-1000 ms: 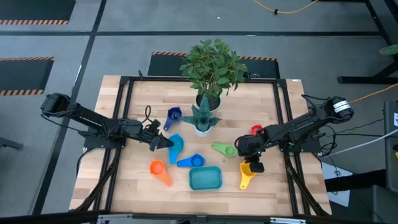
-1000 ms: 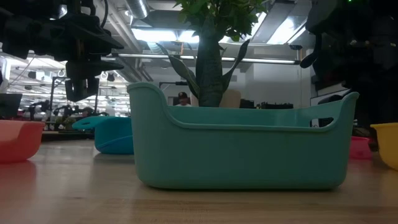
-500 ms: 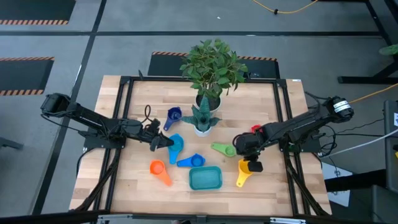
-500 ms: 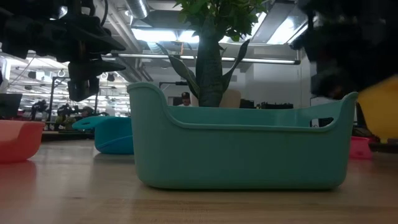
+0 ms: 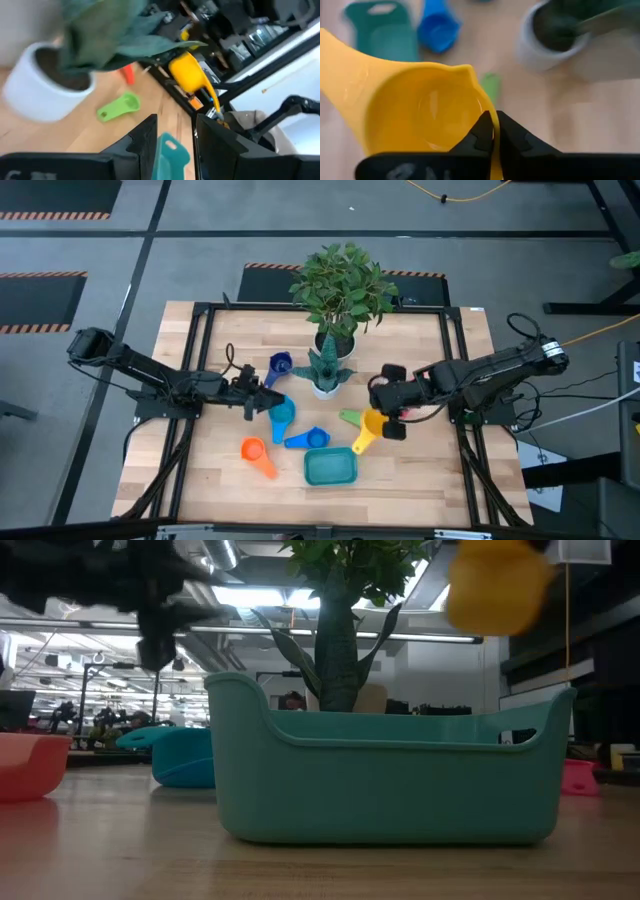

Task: Nest measuring cups in basket
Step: Stack the yellow measuring cup on top of the light blue measuring cup

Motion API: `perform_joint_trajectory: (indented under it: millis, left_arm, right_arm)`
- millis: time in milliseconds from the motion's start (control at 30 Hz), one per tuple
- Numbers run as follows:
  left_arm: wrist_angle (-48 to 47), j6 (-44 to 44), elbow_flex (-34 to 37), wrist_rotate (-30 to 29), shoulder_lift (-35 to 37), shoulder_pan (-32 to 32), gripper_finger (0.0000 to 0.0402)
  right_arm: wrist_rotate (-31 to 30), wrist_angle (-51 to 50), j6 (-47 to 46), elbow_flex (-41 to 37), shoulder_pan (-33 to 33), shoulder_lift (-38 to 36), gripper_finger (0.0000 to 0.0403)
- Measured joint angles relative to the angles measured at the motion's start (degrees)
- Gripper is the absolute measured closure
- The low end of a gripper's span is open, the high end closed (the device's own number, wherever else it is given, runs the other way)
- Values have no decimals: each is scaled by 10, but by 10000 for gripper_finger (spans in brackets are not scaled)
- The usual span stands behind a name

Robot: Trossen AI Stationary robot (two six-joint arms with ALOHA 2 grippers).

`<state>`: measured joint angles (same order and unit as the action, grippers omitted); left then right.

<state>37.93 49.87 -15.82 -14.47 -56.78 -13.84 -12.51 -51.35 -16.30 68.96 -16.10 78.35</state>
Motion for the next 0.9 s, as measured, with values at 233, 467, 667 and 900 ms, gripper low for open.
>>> perform_joint_trajectory:
  millis: [233,467,667,900]
  left_arm:
    - [-66,-70,-134,-15,-89,-37,271]
    - [-184,-70,-279,-13,-202,-47,271]
    - [-192,-69,-363,-11,-286,-44,271]
    - [-191,-65,-428,5,-347,-44,271]
  right_arm:
    - [-95,-3,-14,10,18,0,387]
    - [-95,-3,-13,10,29,0,387]
    - [-95,9,1,10,29,0,386]
    - [-93,39,77,10,15,0,386]
